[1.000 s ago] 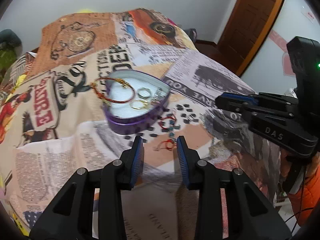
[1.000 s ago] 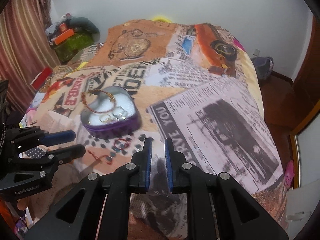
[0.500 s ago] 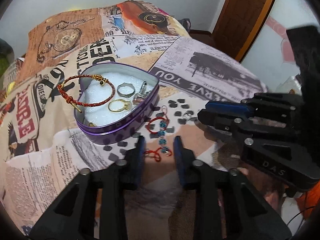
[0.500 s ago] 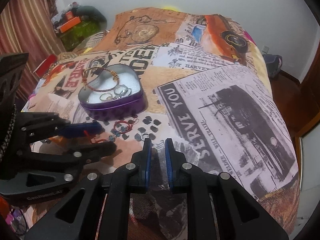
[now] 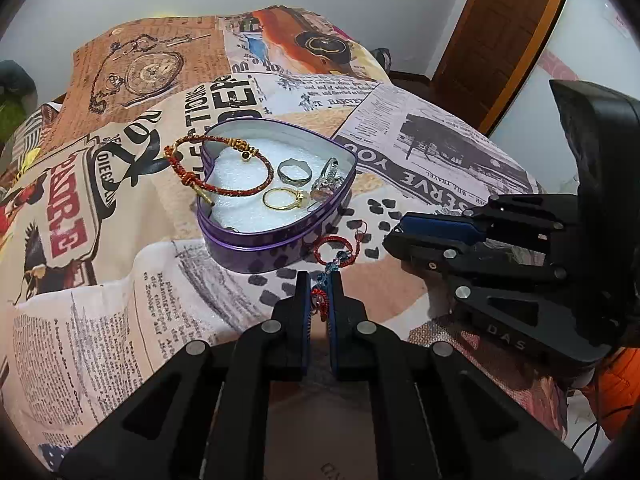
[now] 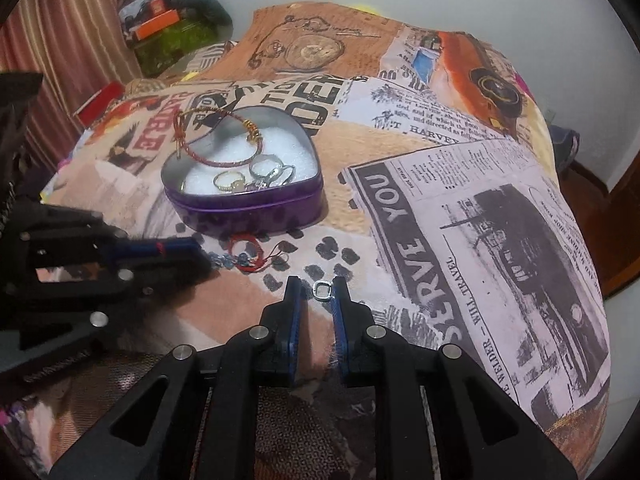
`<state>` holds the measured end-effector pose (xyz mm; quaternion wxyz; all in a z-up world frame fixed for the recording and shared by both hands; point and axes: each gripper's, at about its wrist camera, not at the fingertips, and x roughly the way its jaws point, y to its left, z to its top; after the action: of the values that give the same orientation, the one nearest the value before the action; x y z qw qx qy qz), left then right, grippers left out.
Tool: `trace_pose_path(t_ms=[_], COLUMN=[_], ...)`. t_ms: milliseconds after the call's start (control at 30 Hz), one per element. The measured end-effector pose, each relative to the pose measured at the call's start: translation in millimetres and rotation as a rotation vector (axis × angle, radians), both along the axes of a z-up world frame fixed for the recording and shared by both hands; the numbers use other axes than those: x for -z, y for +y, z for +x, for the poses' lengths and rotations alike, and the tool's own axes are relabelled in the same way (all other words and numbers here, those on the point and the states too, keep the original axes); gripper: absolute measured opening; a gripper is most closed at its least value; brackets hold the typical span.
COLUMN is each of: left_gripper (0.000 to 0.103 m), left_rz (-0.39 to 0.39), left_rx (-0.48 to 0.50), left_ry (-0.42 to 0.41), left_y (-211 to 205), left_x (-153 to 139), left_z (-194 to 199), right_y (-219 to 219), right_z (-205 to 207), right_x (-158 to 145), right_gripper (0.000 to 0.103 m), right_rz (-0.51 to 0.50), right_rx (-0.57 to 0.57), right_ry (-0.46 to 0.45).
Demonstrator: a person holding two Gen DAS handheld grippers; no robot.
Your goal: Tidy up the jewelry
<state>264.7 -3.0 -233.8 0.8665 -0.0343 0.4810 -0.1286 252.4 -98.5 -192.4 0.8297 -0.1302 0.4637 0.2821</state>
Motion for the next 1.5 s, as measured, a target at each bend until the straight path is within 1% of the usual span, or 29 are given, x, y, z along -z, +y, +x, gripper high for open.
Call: trace_pose_path(t_ms=[200, 367, 433, 500, 633, 800, 1033, 1267, 1500], left_gripper=[0.006, 0.006, 0.006, 0.006, 0.006, 0.006, 0.006, 0.006, 0.006], left_rz=[0.009, 0.002, -0.001, 0.002, 0.009, 0.013, 0.005, 0.009, 0.000], left_rx=[-0.009, -0.010, -0.014, -0.016, -0.018, -0.028, -0.051, -0.066, -0.078], left_ry=[-0.016, -0.033, -0.043, -0.059, -0.090, -0.135, -0.195, -0.258, -0.287], left_y=[1.3, 4.0, 5.1, 5.9, 6.8, 10.9, 19.3, 26.3, 32.9], left_x=[-3.4, -8.5, -12.0, -17.2, -29.4, -47.2, -72.1, -96.3, -106.1], left_z=[-5.9, -12.9, -16.0, -19.5, -25.2, -29.9, -28.5, -20.6, -7.9], right_y=[-4.4, -1.2, 0.2, -0.9, -4.1, -9.5, -17.5, -11.2, 0.5], right_z=[1.1, -1.4, -1.9, -1.2, -1.9, -4.2, -5.3, -6.9, 0.4], right_x=[1.3, 1.6, 1.3, 0.1, -4.7, -19.3, -53.7, -81.9, -90.3], right_gripper=[0.014, 0.014, 0.010, 0.008, 0.008, 0.008, 0.008, 0.008, 0.008], right_rz=[0.028, 0.010, -0.002, 0.001, 0.011, 0.041, 0.118, 0.179, 0.226], right_rx=[0.004, -0.001, 0.005, 0.012, 0.031, 0.049, 0.073, 0.067, 0.057], right_ry=[0.006, -0.015, -0.028, -0.031, -0.046, -0.076, -0.123, -0.179, -0.192])
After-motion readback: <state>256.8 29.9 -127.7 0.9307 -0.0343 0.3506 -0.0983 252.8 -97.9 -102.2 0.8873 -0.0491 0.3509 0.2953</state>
